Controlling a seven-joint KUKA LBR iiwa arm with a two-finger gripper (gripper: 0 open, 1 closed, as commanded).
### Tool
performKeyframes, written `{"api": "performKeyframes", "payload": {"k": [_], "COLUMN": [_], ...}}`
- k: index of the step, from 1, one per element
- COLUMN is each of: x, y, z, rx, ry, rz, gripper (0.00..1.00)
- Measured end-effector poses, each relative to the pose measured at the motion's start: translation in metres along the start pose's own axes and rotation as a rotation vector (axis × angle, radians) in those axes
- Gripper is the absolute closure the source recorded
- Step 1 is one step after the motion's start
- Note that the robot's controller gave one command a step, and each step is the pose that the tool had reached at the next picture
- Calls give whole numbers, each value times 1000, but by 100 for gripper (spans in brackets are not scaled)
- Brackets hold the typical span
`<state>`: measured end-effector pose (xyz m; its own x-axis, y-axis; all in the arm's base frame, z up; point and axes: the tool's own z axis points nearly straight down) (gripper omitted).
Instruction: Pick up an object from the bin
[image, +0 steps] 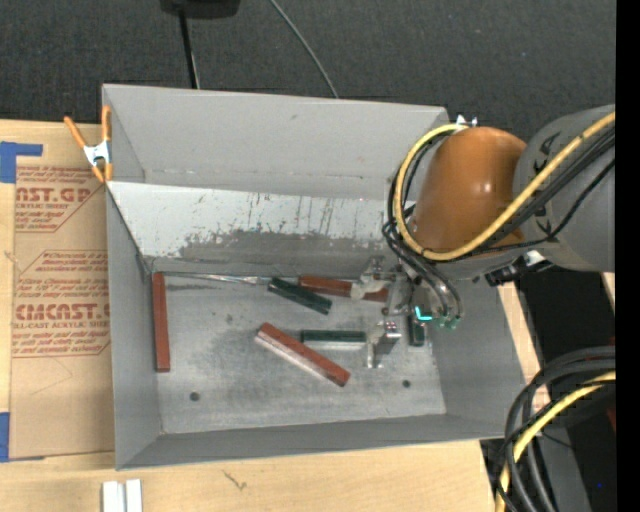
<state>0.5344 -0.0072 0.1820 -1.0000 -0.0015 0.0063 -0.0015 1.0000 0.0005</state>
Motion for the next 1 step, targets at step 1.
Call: {"api": "performKeyframes", "payload": {"k": [1], "x": [-2], "y": [0], "z": [-4], "rx": [0], "ry": [-8], "rz": [0], "gripper": [0]}}
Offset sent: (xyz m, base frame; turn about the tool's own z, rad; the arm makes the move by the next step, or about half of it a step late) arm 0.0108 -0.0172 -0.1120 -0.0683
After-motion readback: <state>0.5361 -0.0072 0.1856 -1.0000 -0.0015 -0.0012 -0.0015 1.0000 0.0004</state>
